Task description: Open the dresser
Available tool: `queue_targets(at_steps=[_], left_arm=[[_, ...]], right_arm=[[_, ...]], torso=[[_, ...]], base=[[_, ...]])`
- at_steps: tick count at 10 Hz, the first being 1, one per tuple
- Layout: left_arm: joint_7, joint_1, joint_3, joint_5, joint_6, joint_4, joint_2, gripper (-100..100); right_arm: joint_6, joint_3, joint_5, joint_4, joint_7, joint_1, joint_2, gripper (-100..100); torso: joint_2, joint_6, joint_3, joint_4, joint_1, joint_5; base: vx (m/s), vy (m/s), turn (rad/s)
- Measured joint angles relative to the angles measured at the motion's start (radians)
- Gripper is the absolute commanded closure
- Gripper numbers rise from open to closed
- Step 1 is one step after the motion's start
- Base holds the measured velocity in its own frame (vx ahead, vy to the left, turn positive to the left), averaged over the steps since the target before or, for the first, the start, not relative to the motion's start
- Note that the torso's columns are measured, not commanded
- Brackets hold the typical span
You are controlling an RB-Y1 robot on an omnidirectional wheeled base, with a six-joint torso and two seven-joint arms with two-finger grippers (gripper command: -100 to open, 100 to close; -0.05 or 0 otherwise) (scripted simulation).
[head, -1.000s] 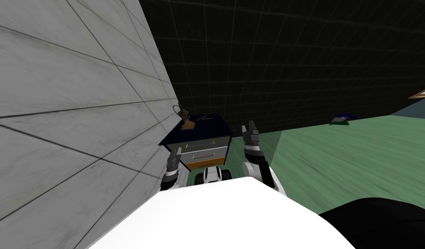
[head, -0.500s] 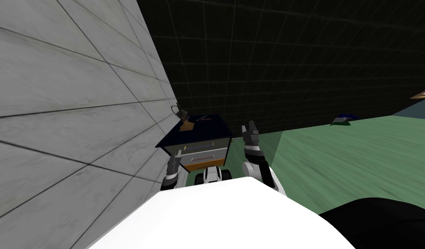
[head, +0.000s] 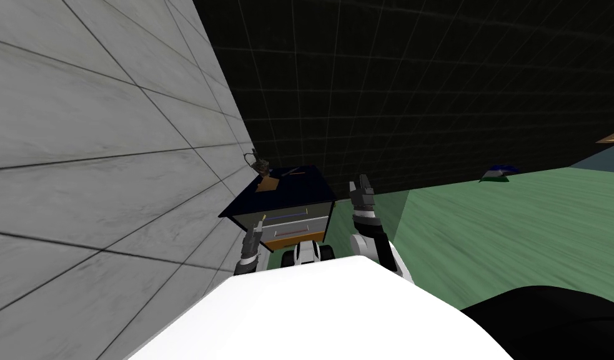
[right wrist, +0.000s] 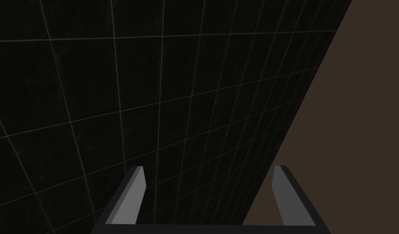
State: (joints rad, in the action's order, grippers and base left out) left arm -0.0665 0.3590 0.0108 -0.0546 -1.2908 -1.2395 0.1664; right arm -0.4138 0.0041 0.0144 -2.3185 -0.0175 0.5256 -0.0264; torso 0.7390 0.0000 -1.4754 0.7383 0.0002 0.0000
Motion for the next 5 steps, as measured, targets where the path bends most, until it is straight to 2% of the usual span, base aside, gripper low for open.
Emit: queue_targets(at_steps=[2, 5], left_arm=[[-0.002, -0.005, 0.003, -0.002, -0.046, 0.060, -0.009, -100], [-0.005, -0.010, 0.005, -0.003, -0.087, 0.120, -0.019, -100]], right_arm=[[0.000, 0.000, 0.000, 0.000, 0.000, 0.000, 0.000, 0], [0.000, 0.000, 0.000, 0.000, 0.000, 0.000, 0.000, 0]], torso=[[-0.002, 0.000, -0.001, 0.000, -0.001, 0.000], [0.000, 0.000, 0.000, 0.000, 0.000, 0.000]], base=[[0.049, -0.027, 0.003], [0.034, -0.019, 0.001]])
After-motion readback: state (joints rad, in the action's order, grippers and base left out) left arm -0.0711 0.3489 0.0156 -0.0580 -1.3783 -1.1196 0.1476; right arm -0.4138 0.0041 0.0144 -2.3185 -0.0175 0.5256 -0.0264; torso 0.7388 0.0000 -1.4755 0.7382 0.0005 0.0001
